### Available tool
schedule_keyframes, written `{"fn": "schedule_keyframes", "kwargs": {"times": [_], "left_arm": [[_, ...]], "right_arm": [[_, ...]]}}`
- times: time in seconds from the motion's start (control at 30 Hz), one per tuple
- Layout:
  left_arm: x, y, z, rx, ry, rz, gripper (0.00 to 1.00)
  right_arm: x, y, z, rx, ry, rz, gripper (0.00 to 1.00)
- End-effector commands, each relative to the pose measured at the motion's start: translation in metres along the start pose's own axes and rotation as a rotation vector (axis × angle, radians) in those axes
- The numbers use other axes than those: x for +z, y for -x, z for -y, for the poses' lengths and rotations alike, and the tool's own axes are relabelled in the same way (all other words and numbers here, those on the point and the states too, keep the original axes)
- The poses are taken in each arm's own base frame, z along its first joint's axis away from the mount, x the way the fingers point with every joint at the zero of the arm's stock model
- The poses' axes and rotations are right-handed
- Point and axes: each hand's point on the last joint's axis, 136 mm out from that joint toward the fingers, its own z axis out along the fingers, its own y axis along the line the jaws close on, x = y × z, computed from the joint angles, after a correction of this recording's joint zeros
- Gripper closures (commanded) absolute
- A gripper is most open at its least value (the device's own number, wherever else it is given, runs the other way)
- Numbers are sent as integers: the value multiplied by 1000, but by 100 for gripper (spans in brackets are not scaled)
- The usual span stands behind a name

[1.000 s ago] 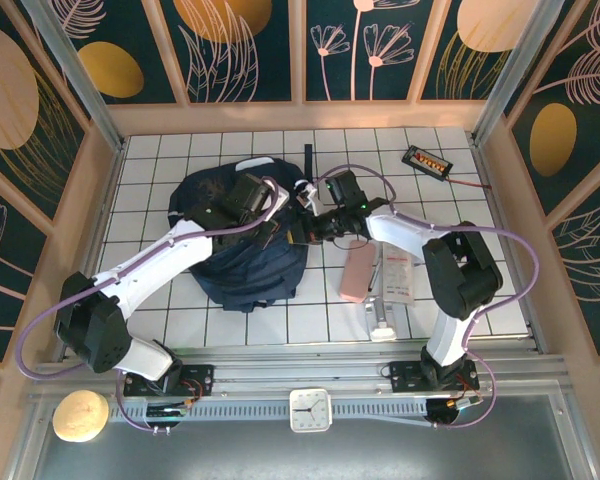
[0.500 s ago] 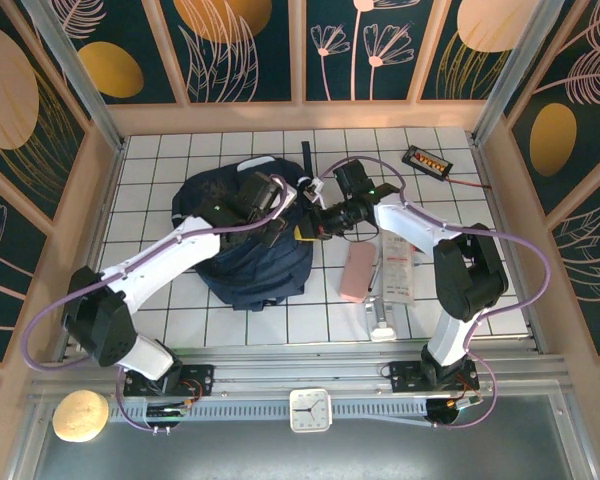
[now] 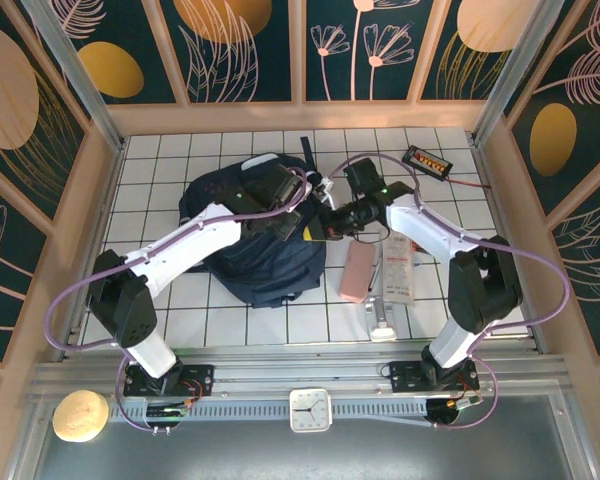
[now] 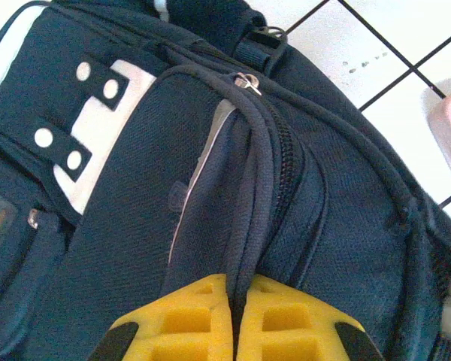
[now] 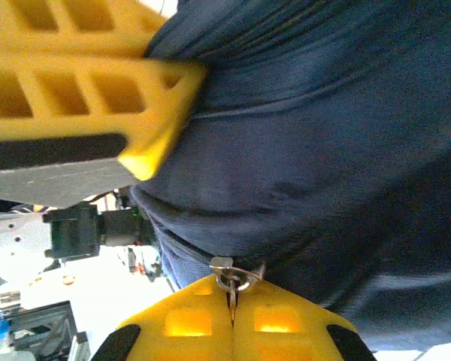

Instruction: Pack the student bag

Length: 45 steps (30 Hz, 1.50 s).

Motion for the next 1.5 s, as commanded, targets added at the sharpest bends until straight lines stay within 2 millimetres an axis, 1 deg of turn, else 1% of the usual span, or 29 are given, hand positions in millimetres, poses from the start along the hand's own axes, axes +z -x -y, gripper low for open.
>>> {"fn": "schedule_keyframes", "kwargs": {"times": [0.0, 0.1, 0.23, 0.3, 0.4, 0.5, 0.57, 0.6, 0.63, 0.7, 0.73, 0.8, 0.9, 0.97, 1.0, 1.03, 1.07, 1.1, 1.13, 1.2, 1.23, 1.27, 1.33, 1.4, 1.47], "left_arm": [[3, 35, -12, -189, 40, 65, 100], [3, 48, -13, -261, 46, 74, 100], [0, 56, -20, -294, 81, 78, 100], [-3, 60, -19, -314, 70, 90, 100], [-7, 60, -17, -348, 52, 99, 100], [-11, 52, -22, -390, 65, 101, 100], [-13, 46, -27, -435, 58, 105, 100], [-14, 44, -29, -464, 49, 108, 100], [-13, 43, -30, -498, 36, 111, 100], [-20, 44, -35, -556, 0, 143, 100], [-20, 44, -37, -590, -14, 149, 100], [-18, 42, -41, -633, -44, 155, 100], [-14, 40, -42, -665, -76, 151, 100], [-14, 41, -39, -654, -94, 159, 100], [-14, 41, -39, -650, -102, 162, 100], [-15, 40, -37, -640, -107, 162, 100], [-16, 40, -36, -623, -118, 166, 100], [-18, 39, -34, -610, -130, 172, 100], [-20, 36, -32, -594, -142, 174, 100], [-23, 33, -25, -541, -179, 178, 100], [-25, 30, -23, -521, -193, 178, 100], [-27, 30, -19, -490, -217, 186, 100], [-34, 28, -17, -445, -231, 201, 100], [-40, 28, -13, -385, -253, 217, 100], [-45, 27, -10, -335, -271, 226, 100]], "right_arm": [[19, -20, -50, -7, 151, -61, 100], [26, -23, -45, 21, 140, -50, 100], [34, -25, -29, 48, 71, -35, 100], [37, -24, -20, 63, 39, -11, 100], [36, -20, -1, 78, -53, 51, 100], [31, -16, 4, 57, -84, 129, 100], [26, -12, 1, 5, -93, 202, 100], [23, -11, 2, -33, -132, 245, 100], [21, -9, -2, -100, -161, 288, 100], [22, -11, -11, -236, -215, 339, 100], [25, -12, -10, -297, -282, 362, 100], [31, -15, -9, -390, -382, 365, 100], [35, -18, 1, -485, -540, 353, 100], [41, -21, -5, -522, -521, 316, 100], [46, -25, -15, -535, -456, 288, 88], [46, -27, -27, -529, -388, 291, 71], [43, -29, -38, -514, -307, 299, 62], [36, -32, -53, -485, -183, 312, 52], [24, -33, -63, -437, -81, 337, 43], [0, -32, -74, -350, 46, 380, 28], [-13, -29, -73, -296, 81, 398, 19], [-22, -25, -71, -253, 94, 407, 17], [-38, -10, -57, -137, 90, 409, 16], [-44, 5, -46, -17, 114, 371, 16], [-47, 25, -32, 118, 120, 333, 20]]}}
